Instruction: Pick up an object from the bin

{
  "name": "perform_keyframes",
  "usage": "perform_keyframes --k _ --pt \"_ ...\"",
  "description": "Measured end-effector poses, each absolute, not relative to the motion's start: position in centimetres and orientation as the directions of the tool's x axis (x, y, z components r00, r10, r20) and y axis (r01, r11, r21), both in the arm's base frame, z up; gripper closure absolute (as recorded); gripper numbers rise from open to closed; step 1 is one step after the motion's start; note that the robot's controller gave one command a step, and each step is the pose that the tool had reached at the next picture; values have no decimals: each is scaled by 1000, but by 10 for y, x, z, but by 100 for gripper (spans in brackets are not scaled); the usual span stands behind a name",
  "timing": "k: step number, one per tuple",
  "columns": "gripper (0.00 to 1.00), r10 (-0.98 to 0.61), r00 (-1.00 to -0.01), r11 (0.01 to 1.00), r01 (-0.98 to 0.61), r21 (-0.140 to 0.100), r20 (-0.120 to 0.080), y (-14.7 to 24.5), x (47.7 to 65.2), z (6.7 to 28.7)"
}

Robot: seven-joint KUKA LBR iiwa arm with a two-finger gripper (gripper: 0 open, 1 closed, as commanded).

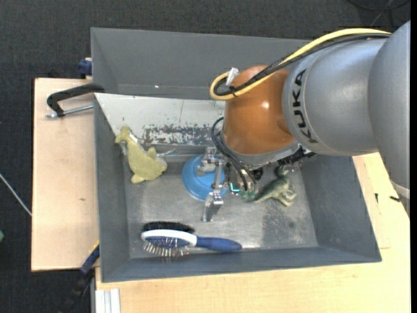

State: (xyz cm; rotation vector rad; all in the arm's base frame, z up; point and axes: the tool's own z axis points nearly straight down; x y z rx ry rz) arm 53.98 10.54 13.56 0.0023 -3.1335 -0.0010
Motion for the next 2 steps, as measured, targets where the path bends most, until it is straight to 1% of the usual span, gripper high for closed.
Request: perform_keyframes --k 1,2 --pt "0 -174 -985 985 -174 0 -20 154 521 104" --pt "0 -301 -954 953 -301 -13 -3 217 495 124"
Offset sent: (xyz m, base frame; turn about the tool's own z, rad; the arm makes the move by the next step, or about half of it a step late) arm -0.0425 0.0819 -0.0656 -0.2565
